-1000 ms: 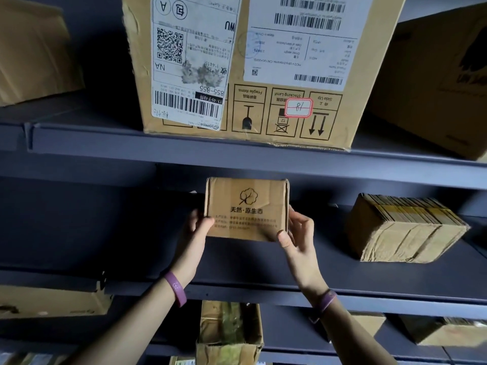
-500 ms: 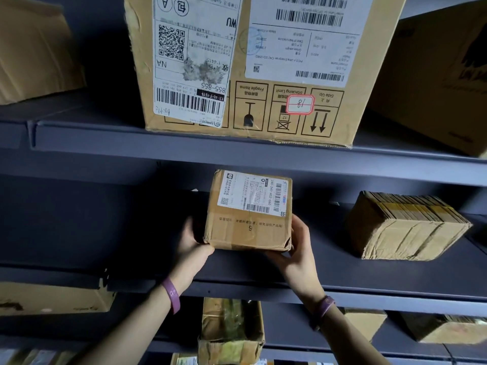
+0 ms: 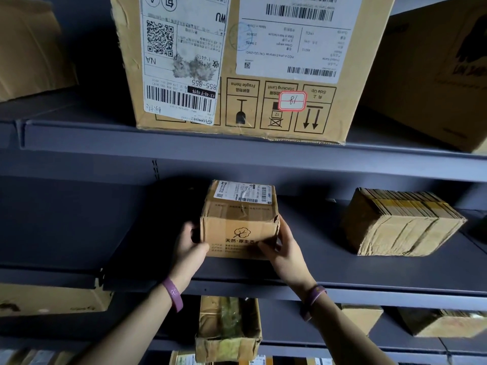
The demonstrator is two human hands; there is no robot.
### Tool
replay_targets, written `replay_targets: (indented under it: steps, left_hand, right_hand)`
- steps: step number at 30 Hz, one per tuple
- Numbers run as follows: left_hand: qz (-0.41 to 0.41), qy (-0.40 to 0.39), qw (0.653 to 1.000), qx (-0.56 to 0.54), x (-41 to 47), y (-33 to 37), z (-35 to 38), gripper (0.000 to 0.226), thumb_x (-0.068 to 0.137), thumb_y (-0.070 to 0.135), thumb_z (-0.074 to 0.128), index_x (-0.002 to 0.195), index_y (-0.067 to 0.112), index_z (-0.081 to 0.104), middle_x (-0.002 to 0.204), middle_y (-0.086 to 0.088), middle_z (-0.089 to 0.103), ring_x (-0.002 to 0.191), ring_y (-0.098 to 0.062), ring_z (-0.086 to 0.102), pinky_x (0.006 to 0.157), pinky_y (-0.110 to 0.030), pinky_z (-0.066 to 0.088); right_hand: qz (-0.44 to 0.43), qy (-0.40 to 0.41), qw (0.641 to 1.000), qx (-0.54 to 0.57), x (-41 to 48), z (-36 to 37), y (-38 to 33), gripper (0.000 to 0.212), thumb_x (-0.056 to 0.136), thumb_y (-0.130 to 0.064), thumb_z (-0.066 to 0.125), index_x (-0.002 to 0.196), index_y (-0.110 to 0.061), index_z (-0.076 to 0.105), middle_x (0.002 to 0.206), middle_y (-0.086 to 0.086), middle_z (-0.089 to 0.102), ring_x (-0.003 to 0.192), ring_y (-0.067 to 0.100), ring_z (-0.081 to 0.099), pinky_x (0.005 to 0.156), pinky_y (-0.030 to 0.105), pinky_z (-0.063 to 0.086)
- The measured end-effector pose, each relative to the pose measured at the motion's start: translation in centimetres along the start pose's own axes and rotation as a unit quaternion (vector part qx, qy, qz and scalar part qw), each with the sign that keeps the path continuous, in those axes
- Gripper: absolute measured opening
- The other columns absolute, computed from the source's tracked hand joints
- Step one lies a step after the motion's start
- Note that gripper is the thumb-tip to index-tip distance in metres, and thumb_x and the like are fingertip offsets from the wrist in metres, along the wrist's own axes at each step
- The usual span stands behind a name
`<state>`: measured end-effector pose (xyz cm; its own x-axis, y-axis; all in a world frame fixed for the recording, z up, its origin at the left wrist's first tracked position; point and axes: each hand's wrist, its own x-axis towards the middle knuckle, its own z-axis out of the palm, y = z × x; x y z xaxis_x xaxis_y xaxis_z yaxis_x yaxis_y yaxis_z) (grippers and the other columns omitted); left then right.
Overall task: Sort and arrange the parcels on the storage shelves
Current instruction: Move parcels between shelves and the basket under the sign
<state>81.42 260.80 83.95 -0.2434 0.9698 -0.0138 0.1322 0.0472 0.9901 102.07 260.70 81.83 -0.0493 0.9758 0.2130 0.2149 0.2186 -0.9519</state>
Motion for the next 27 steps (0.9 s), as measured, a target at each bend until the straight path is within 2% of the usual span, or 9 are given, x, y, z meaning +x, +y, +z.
replay_targets:
  steps: [2, 4, 8, 11, 13, 16, 19, 22, 27]
  left_hand:
    - [0.058, 0.043, 0.997, -0.030, -0.2, 1.0, -0.2, 0.046, 0.078, -0.022, 0.050, 0.119, -0.001, 0.053, 0.112, -0.019, 0.062, 0.102, -0.030, 0.059, 0.085, -0.033, 0.046]
    - [0.162, 0.071, 0.983, -0.046, -0.6, 2.7, -0.5, 0.047, 0.077, -0.021, 0.052, 0.122, -0.004, 0.055, 0.117, -0.018, 0.061, 0.102, -0.028, 0.055, 0.095, -0.036, 0.042]
    - [0.282, 0.002, 0.957, -0.068, -1.6, 6.7, 0.2, 0.051, 0.070, -0.008, 0.043, 0.118, -0.005, 0.057, 0.127, -0.008, 0.060, 0.122, -0.017, 0.055, 0.109, -0.032, 0.039]
    - [0.323, -0.047, 0.945, -0.032, -2.9, 8.5, 2.8, 0.050, 0.070, -0.007, 0.044, 0.116, 0.002, 0.061, 0.125, -0.005, 0.062, 0.122, -0.018, 0.055, 0.108, -0.038, 0.040]
    - [0.339, -0.079, 0.937, -0.016, -3.8, 9.0, 5.1, 0.049, 0.071, -0.006, 0.045, 0.117, 0.004, 0.061, 0.124, -0.004, 0.063, 0.122, -0.018, 0.055, 0.108, -0.039, 0.040]
    - [0.325, -0.136, 0.935, -0.028, -5.4, 9.5, 9.1, 0.049, 0.073, -0.004, 0.045, 0.119, 0.006, 0.060, 0.125, -0.002, 0.063, 0.122, -0.012, 0.055, 0.107, -0.029, 0.039]
    - [0.292, -0.172, 0.940, -0.040, -7.0, 9.8, 13.4, 0.049, 0.075, 0.002, 0.046, 0.122, 0.010, 0.058, 0.126, 0.000, 0.062, 0.121, -0.008, 0.054, 0.105, -0.022, 0.038]
    - [0.241, -0.207, 0.947, -0.049, -8.6, 9.9, 18.3, 0.046, 0.080, 0.006, 0.049, 0.125, 0.014, 0.054, 0.130, -0.002, 0.057, 0.124, -0.009, 0.051, 0.103, -0.019, 0.038]
    - [0.153, -0.165, 0.974, -0.038, -10.6, 8.9, 26.4, 0.052, 0.091, -0.006, 0.054, 0.138, 0.010, 0.040, 0.135, 0.000, 0.045, 0.123, -0.014, 0.043, 0.081, 0.002, 0.037]
  right_hand:
    - [0.018, -0.005, 1.000, 0.018, -0.3, -0.6, -0.4, 0.089, 0.082, -0.013, 0.076, 0.152, -0.024, 0.024, 0.133, -0.027, 0.054, 0.130, 0.002, 0.049, 0.110, 0.024, 0.039]
    - [0.023, 0.010, 0.999, 0.025, -0.7, -1.6, -1.2, 0.097, 0.075, -0.034, 0.075, 0.154, -0.024, 0.020, 0.146, -0.020, 0.037, 0.140, 0.007, 0.035, 0.115, 0.030, 0.031]
    - [-0.011, 0.057, 0.998, 0.001, -1.1, -4.6, -2.9, 0.079, 0.078, -0.045, 0.064, 0.147, -0.028, 0.032, 0.152, -0.011, 0.035, 0.136, -0.001, 0.035, 0.104, 0.008, 0.034]
    - [-0.035, 0.072, 0.997, -0.013, -1.6, -6.7, -4.1, 0.072, 0.081, -0.044, 0.061, 0.147, -0.026, 0.035, 0.149, -0.013, 0.039, 0.135, 0.001, 0.038, 0.114, 0.027, 0.035]
    - [-0.049, 0.079, 0.995, -0.024, -2.1, -8.2, -4.8, 0.067, 0.083, -0.043, 0.060, 0.145, -0.030, 0.037, 0.145, -0.018, 0.041, 0.135, 0.000, 0.039, 0.115, 0.033, 0.035]
    - [-0.067, 0.093, 0.993, -0.034, -3.1, -11.3, -5.5, 0.058, 0.084, -0.042, 0.060, 0.138, -0.036, 0.040, 0.144, -0.017, 0.045, 0.134, -0.001, 0.042, 0.116, 0.034, 0.035]
    - [-0.096, 0.126, 0.985, -0.071, -4.3, -15.6, -5.6, 0.057, 0.087, -0.039, 0.060, 0.140, -0.025, 0.045, 0.143, -0.006, 0.050, 0.134, 0.007, 0.045, 0.116, 0.037, 0.035]
    - [-0.125, 0.195, 0.963, -0.137, -5.4, -21.2, -4.7, 0.049, 0.088, -0.039, 0.059, 0.134, -0.021, 0.051, 0.138, -0.006, 0.054, 0.130, 0.009, 0.048, 0.112, 0.041, 0.039]
    - [-0.120, 0.286, 0.935, -0.174, -6.1, -30.4, -0.2, 0.047, 0.090, -0.020, 0.067, 0.133, -0.013, 0.050, 0.138, 0.004, 0.050, 0.131, 0.024, 0.044, 0.108, 0.052, 0.037]
